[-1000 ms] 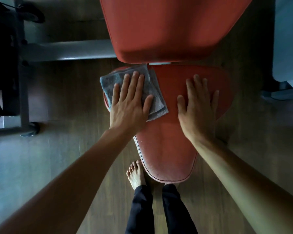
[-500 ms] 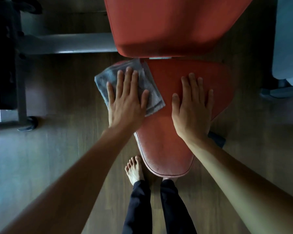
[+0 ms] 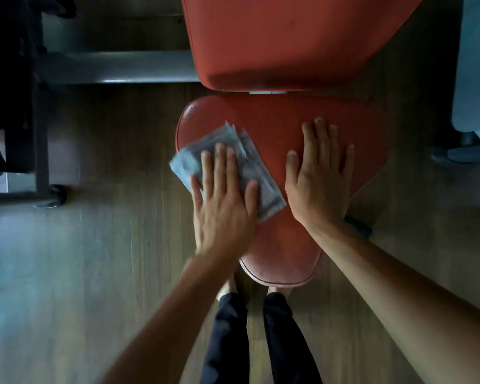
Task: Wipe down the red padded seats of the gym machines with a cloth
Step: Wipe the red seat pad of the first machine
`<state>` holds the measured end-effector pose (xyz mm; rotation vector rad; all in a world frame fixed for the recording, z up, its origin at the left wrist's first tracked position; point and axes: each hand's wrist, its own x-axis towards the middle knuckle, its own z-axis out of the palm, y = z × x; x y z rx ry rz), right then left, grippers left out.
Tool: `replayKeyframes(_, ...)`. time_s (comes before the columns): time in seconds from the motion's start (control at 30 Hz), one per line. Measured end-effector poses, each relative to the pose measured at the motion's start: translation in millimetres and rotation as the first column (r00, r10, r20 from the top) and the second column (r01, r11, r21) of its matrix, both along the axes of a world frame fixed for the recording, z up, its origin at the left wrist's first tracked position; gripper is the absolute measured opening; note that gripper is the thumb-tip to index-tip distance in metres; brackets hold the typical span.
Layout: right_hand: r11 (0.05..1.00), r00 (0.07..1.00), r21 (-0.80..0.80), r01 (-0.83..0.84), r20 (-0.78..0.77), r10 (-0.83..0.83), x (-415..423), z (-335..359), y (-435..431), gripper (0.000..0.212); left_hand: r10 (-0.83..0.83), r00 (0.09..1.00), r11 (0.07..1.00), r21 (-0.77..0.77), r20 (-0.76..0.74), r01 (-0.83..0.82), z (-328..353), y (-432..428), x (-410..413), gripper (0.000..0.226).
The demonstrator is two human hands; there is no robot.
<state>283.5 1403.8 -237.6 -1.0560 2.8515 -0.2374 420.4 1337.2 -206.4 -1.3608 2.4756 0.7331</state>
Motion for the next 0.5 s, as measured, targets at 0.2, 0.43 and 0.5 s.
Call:
replayKeyframes(0.2, 1.000, 1.000, 0.016, 0.003, 0.026, -0.003, -1, 0, 0, 0.054, -0.009, 1.000, 0.996, 0.086, 0.018, 0.007, 13, 32, 13, 0.069)
replayKeyframes(0.43, 1.000, 1.000, 0.007, 0.005, 0.017, -0.005, 0, 0, 0, 0.054, 0.077, 0.996, 0.995, 0.061, -0.045, -0.074, 12, 37, -4, 0.068)
replayKeyframes(0.5, 1.000, 1.000, 0.002, 0.010, 0.026, -0.010, 1, 1, -1, 0.054, 0.039, 0.999, 0.996, 0.082, -0.034, -0.036, 25, 61, 14, 0.068)
